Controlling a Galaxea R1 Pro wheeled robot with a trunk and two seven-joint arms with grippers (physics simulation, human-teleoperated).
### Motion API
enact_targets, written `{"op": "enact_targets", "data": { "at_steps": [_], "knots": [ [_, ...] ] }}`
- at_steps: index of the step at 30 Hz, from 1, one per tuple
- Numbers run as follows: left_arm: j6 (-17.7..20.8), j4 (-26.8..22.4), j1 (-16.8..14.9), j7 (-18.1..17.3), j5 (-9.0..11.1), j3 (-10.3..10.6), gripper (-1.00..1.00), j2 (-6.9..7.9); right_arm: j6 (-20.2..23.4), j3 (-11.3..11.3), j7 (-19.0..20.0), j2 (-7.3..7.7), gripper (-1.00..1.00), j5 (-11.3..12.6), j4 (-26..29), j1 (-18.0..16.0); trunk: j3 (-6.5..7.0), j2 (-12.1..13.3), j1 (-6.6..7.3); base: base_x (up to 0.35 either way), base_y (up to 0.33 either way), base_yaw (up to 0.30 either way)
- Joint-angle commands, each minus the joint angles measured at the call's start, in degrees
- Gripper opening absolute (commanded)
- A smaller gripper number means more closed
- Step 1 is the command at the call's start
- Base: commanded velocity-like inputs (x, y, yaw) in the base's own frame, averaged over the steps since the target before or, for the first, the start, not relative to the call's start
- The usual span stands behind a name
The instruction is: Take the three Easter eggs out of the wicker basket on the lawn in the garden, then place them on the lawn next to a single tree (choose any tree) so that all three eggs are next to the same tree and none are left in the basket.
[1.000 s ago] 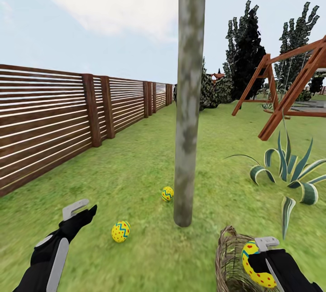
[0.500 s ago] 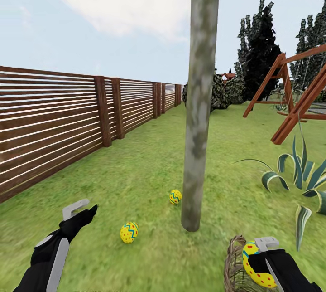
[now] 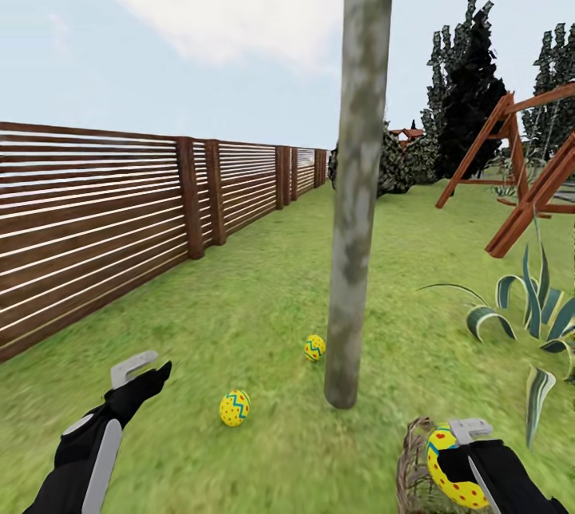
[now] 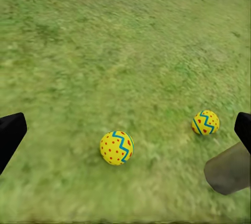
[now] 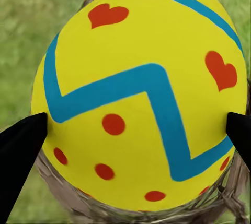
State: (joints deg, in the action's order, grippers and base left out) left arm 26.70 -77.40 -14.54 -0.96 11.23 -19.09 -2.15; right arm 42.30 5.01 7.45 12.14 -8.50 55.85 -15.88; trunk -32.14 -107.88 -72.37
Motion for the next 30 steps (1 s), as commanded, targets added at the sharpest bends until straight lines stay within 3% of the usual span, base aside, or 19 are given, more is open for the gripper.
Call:
{"op": "enact_targets", "data": {
  "at_steps": [1, 20, 30],
  "knots": [
    [0.4, -0.1, 0.0, -0.1, 0.4, -0.2, 1.0, -0.06, 0.2, 0.1, 0.5, -0.01, -1.0, -0.6, -0.1, 0.0, 0.13, 0.4, 0.27, -0.324, 0.0, 0.067],
    [0.4, 0.0, 0.0, -0.1, 0.5, -0.2, 1.0, -0.13, 0.3, 0.1, 0.5, -0.42, -1.0, -0.9, -0.2, 0.0, 4.18, 8.0, 4.44, -0.041, 0.0, 0.247],
    [0.4, 0.0, 0.0, -0.1, 0.5, -0.2, 1.0, -0.12, 0.6, 0.2, 0.4, -0.39, -1.0, -0.5, 0.3, 0.0, 5.99, 12.0, 6.64, -0.101, 0.0, 0.029]
  ]
}}
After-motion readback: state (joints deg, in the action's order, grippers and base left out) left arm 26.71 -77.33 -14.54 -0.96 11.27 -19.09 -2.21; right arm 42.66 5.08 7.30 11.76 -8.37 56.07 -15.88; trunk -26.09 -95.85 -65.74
